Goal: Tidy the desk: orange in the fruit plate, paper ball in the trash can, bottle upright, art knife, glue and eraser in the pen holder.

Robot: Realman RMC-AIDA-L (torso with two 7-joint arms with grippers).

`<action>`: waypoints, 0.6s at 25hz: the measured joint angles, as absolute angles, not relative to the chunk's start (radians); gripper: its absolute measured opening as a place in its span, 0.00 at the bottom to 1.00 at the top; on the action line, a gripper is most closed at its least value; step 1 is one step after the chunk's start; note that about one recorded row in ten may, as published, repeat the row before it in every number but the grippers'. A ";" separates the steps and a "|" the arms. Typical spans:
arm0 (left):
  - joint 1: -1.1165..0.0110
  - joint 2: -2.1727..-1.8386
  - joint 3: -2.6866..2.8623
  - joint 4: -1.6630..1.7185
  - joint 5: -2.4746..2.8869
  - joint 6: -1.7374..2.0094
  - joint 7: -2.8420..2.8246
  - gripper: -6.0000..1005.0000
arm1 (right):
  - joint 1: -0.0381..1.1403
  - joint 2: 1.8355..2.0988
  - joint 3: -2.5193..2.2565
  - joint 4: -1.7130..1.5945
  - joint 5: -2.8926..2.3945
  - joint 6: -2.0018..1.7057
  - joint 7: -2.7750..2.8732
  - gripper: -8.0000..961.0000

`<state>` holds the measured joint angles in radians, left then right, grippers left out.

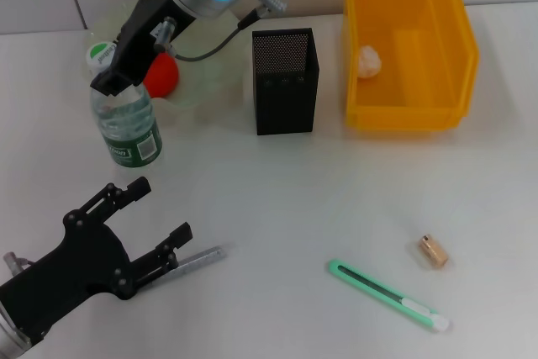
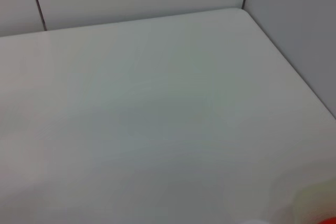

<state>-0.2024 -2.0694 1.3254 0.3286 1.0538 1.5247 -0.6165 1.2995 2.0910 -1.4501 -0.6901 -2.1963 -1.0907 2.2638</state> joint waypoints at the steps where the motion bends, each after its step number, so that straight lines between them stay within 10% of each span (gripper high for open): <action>1: -0.203 -2.069 1.325 0.327 1.054 1.525 -0.617 0.81 | 1.299 2.091 -1.453 -0.688 -2.196 -1.091 2.264 0.52; 15: -0.206 -2.069 1.325 0.327 1.054 1.525 -0.617 0.81 | 1.253 2.091 -1.455 -0.741 -2.196 -1.094 2.276 0.53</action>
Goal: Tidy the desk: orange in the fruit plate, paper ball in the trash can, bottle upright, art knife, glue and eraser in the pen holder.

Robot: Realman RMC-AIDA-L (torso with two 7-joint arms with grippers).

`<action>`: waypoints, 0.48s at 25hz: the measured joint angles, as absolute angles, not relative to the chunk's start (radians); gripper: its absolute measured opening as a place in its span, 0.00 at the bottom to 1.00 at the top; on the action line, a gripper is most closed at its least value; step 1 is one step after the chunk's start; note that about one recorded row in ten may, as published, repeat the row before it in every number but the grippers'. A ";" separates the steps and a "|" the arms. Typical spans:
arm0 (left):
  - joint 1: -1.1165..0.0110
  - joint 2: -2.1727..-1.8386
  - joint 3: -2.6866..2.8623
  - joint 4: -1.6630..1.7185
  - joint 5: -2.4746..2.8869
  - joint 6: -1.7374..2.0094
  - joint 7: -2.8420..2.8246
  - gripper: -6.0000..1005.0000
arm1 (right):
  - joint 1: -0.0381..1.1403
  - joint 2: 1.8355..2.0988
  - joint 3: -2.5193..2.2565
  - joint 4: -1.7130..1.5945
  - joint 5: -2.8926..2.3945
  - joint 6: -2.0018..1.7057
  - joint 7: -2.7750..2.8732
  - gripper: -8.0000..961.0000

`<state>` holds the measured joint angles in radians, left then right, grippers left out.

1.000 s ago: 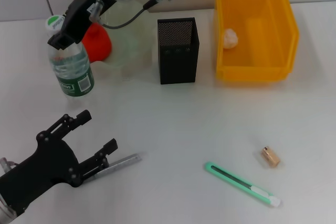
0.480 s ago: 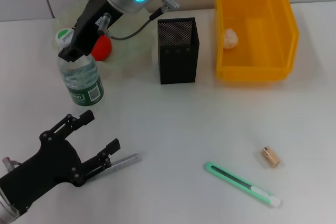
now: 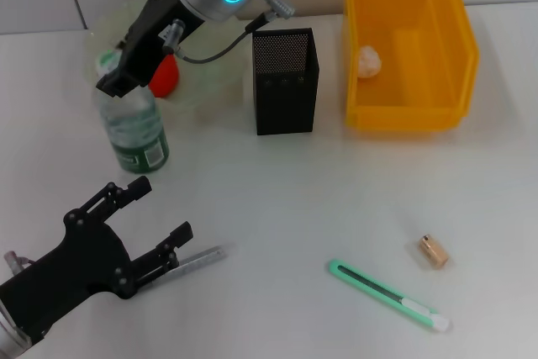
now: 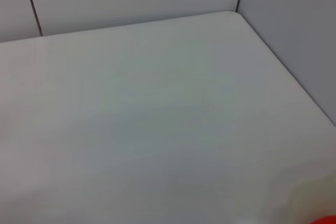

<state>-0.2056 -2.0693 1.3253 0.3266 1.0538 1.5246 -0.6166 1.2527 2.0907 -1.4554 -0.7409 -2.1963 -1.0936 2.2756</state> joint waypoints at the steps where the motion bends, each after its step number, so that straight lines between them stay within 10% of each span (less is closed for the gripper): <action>1: -0.206 -2.069 1.325 0.327 1.054 1.525 -0.617 0.81 | 1.243 2.091 -1.455 -0.755 -2.195 -1.094 2.277 0.53; 12: -0.212 -2.069 1.325 0.327 1.054 1.527 -0.619 0.81 | 1.088 2.088 -1.450 -1.032 -2.184 -1.110 2.316 0.79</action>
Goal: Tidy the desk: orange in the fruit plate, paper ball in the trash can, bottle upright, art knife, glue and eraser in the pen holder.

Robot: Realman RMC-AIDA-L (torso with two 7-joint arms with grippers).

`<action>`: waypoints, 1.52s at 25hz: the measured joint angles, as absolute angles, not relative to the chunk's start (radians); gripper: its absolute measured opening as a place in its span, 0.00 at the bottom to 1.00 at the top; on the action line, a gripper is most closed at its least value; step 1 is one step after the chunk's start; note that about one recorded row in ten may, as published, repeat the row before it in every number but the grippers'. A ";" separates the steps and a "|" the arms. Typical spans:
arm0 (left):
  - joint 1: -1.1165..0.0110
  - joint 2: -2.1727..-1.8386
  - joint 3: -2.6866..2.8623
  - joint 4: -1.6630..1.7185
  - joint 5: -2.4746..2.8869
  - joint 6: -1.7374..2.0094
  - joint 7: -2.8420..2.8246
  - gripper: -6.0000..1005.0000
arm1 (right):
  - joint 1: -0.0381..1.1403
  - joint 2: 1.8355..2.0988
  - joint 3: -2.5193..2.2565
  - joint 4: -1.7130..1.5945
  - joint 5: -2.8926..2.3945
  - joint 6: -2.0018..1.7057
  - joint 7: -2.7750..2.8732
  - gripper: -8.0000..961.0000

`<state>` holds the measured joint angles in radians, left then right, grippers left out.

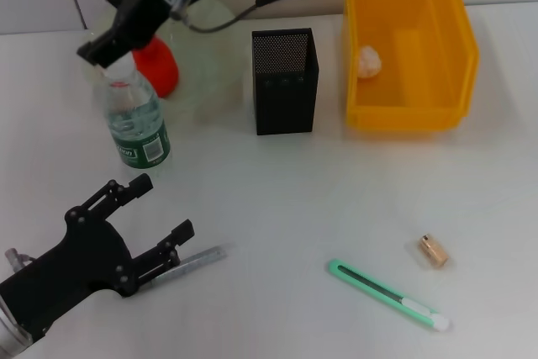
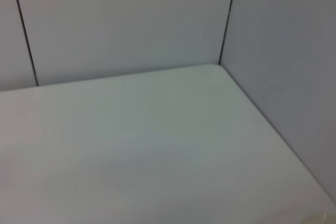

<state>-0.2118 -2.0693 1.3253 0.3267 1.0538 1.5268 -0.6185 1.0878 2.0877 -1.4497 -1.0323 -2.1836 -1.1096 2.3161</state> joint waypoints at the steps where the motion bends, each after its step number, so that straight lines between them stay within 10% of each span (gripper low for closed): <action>1: -0.212 -2.069 1.325 0.327 1.054 1.528 -0.620 0.81 | 1.045 2.084 -1.442 -1.106 -2.183 -1.122 2.331 0.80; 24: -0.231 -2.064 1.325 0.332 1.060 1.533 -0.633 0.81 | 0.555 2.078 -1.122 -1.820 -2.219 -1.826 2.490 0.86; 38: -0.263 -2.065 1.325 0.326 1.060 1.523 -0.653 0.81 | 0.580 2.083 -1.396 -1.809 -2.527 -2.029 2.639 0.85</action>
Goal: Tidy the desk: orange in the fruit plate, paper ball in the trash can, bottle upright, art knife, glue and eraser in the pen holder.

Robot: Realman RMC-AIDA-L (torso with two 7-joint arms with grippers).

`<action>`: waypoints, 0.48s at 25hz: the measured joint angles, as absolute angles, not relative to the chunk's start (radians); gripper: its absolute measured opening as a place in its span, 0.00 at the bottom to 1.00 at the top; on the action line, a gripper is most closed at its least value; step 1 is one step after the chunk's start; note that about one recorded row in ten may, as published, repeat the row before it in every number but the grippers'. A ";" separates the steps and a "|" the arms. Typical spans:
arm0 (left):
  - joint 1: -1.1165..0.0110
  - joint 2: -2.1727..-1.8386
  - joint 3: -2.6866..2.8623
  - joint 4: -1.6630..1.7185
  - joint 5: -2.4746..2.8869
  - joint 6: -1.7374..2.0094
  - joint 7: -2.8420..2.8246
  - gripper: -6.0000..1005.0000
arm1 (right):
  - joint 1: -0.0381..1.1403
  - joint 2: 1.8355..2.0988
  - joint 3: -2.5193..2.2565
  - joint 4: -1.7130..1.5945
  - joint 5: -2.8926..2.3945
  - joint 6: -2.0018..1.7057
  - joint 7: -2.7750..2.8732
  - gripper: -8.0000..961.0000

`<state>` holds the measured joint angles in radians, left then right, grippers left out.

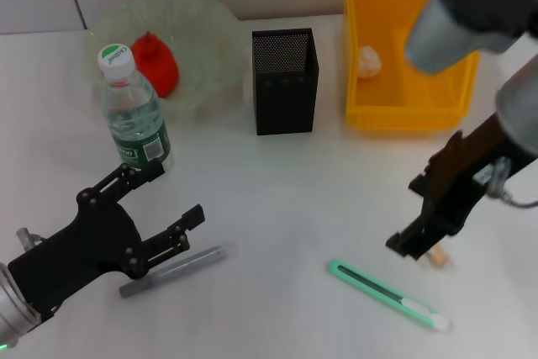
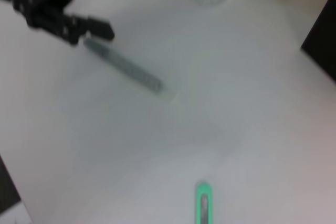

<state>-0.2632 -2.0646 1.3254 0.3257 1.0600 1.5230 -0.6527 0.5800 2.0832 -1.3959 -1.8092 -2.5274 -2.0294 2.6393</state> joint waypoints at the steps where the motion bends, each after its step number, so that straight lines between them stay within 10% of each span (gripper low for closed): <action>1: -0.264 -2.065 1.325 0.325 1.060 1.522 -0.654 0.81 | 0.579 2.084 -1.458 -1.780 -2.536 -2.003 2.664 0.84; 12: -0.258 -2.065 1.325 0.325 1.060 1.522 -0.654 0.81 | 0.581 2.085 -1.592 -1.632 -2.558 -1.902 2.735 0.82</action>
<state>-0.2578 -2.0648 1.3254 0.3252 1.0599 1.5216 -0.6537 0.5808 2.0847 -1.5925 -1.6323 -2.5584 -1.9024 2.7349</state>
